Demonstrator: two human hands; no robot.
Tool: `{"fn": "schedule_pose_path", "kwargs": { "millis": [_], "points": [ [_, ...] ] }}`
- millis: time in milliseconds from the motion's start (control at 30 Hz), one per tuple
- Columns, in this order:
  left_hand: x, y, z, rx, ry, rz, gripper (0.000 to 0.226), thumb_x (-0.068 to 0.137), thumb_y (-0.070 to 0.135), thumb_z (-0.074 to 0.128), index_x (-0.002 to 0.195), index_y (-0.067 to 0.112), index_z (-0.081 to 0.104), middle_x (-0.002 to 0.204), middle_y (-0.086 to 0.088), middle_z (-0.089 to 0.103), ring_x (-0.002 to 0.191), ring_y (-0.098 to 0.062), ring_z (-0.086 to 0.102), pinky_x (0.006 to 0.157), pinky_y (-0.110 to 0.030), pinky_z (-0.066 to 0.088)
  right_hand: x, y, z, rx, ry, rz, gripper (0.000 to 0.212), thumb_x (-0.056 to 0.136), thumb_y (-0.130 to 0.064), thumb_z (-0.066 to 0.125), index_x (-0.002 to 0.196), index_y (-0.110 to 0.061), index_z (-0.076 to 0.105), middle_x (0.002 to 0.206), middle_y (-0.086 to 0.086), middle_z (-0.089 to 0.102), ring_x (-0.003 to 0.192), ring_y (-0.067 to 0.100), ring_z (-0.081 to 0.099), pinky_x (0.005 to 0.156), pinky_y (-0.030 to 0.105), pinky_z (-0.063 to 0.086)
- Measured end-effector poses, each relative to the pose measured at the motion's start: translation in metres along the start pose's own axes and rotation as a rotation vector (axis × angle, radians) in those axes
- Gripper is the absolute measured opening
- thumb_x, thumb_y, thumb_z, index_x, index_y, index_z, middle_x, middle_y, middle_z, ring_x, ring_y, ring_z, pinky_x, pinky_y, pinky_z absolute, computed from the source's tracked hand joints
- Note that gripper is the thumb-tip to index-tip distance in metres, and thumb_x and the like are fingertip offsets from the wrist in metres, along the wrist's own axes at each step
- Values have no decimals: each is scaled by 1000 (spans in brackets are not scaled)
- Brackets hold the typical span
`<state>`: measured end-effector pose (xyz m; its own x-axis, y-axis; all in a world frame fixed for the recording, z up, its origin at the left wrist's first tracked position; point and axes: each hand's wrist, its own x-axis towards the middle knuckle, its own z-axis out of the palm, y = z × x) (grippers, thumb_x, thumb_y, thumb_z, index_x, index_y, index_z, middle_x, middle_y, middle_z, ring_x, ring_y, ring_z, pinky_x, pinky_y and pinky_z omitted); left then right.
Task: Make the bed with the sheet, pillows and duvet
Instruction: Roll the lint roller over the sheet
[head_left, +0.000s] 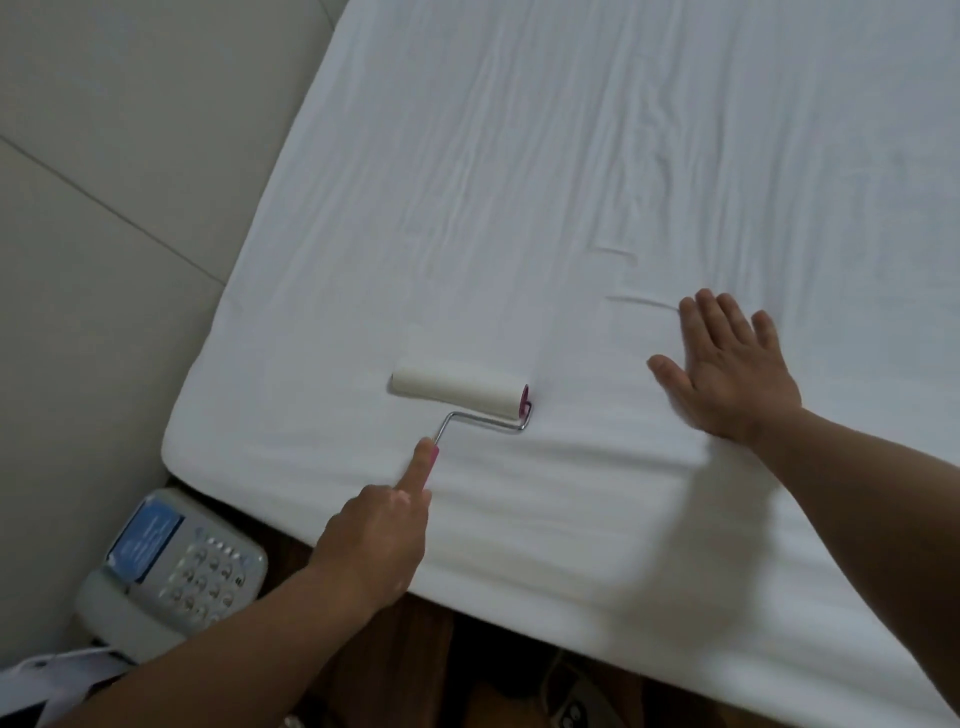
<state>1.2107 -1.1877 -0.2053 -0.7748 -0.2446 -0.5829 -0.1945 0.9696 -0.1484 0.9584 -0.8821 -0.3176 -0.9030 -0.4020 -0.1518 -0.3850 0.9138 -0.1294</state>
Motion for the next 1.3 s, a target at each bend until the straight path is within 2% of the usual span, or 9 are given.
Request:
{"fn": "schedule_pose_path", "kwargs": {
  "millis": [67, 167, 300, 533, 700, 833, 1033, 1200, 1300],
  "points": [
    [-25, -6, 19, 113, -69, 24, 59, 93, 9, 36, 150, 12, 18, 153, -2, 40, 60, -18, 37, 63, -34, 41, -11, 1, 3, 0, 3, -1, 87, 92, -76, 5, 158, -19, 1, 167, 3, 0, 154, 20, -4, 123, 51, 3],
    [-58, -9, 40, 50, -97, 2, 62, 98, 16, 30, 155, 19, 6, 148, -3, 47, 73, -22, 50, 70, -36, 45, -28, 2, 7, 6, 1, 8, 86, 92, -76, 6, 158, -20, 1, 167, 3, 1, 154, 21, -2, 123, 51, 4],
    [-91, -1, 52, -194, -14, -100, 65, 105, 36, 27, 155, 33, -15, 96, -4, 65, 80, -23, 63, 75, -39, 52, -47, -2, 9, 4, -27, 34, 87, 92, -76, 7, 158, -20, 2, 167, 3, 2, 154, 22, -1, 123, 52, 5],
    [-127, -4, 49, -355, 9, -116, 61, 105, 39, 31, 157, 38, -1, 74, 6, 57, 68, -8, 60, 65, -29, 52, -75, -11, 1, 23, -98, 70, 85, 93, -72, 12, 158, -17, 6, 167, 5, 3, 153, 23, 1, 123, 51, 7],
    [-120, 13, 7, -562, 180, -162, 58, 100, 39, 47, 153, 49, 23, 63, 4, 58, 63, -12, 64, 61, -23, 45, -64, -3, -20, 53, 61, 15, 62, 92, -64, 31, 133, -20, 47, 140, 6, 49, 129, 28, 42, 102, 48, 34],
    [-47, 56, -69, -599, 232, -119, 52, 100, 47, 37, 140, 65, 9, 70, 6, 60, 70, -22, 61, 67, -32, 46, -14, 31, -48, 37, 130, -67, 61, 93, -61, 36, 132, -18, 55, 135, 6, 55, 123, 29, 49, 100, 47, 35],
    [144, 143, -201, -503, 339, 23, 39, 103, 36, 28, 142, 39, 31, 110, -6, 69, 77, -35, 58, 68, -32, 41, 104, 122, -84, 3, 157, -27, 70, 91, -67, 31, 139, -19, 51, 150, 8, 45, 138, 28, 41, 110, 53, 32],
    [301, 201, -302, -559, 365, -54, 27, 103, 31, 33, 129, 32, 38, 98, -13, 64, 79, -34, 50, 70, -37, 43, 174, 166, -88, -12, 6, 26, 87, 85, -78, 10, 155, -29, 25, 165, 4, 18, 152, 24, 14, 119, 53, 17],
    [374, 227, -346, -536, 397, -57, 24, 102, 28, 33, 124, 24, 43, 105, -14, 63, 83, -33, 49, 72, -37, 42, 175, 167, -61, 7, 21, -7, 85, 91, -76, 16, 158, -25, 20, 166, 6, 11, 154, 25, 6, 120, 57, 10]
  ]
}}
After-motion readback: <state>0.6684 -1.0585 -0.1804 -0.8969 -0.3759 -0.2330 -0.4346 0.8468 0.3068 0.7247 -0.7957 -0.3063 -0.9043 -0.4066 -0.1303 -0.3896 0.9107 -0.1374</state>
